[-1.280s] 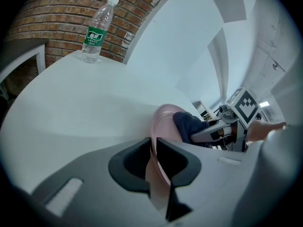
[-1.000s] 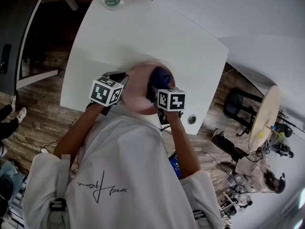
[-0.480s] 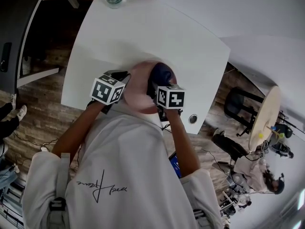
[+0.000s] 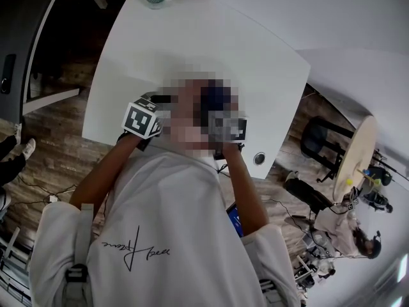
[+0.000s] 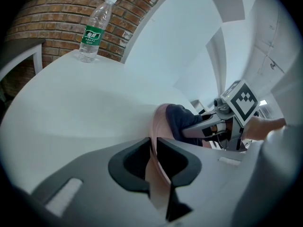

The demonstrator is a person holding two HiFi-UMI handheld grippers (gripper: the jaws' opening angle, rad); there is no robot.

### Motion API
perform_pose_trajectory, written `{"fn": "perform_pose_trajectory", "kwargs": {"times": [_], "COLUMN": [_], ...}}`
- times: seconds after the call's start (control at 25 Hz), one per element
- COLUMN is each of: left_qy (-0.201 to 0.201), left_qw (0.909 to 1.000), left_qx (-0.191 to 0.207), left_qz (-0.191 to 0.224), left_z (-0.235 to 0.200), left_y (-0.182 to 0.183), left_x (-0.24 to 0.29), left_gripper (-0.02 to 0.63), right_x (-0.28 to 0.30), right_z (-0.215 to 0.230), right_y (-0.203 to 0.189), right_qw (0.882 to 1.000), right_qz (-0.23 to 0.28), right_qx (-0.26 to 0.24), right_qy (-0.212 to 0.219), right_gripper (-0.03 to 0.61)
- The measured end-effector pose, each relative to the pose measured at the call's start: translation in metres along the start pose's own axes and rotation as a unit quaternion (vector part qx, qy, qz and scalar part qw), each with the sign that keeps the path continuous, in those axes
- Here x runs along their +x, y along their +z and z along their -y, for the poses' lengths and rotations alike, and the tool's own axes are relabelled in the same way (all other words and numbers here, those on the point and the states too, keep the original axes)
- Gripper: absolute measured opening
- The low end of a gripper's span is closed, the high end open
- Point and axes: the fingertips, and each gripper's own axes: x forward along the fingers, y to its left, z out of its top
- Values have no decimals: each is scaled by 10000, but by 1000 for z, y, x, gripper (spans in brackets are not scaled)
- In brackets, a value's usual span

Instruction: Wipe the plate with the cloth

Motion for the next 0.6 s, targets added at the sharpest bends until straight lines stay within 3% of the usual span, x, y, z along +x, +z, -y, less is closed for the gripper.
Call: {"fn": "perform_pose_trajectory", "kwargs": {"times": [0.6], "left_qy": [2], "left_qw": [10000], "left_qx": [-3], "left_qz": [-21], "left_z": [1], "left_y": [1], "left_x": [0], "left_gripper": [60], "right_x": [5], "right_z": [-11], "right_y": [8], "right_qw": [9999], "right_qz": [19], "right_qx": [-130], "right_qy": [64], "right_gripper": [100]}}
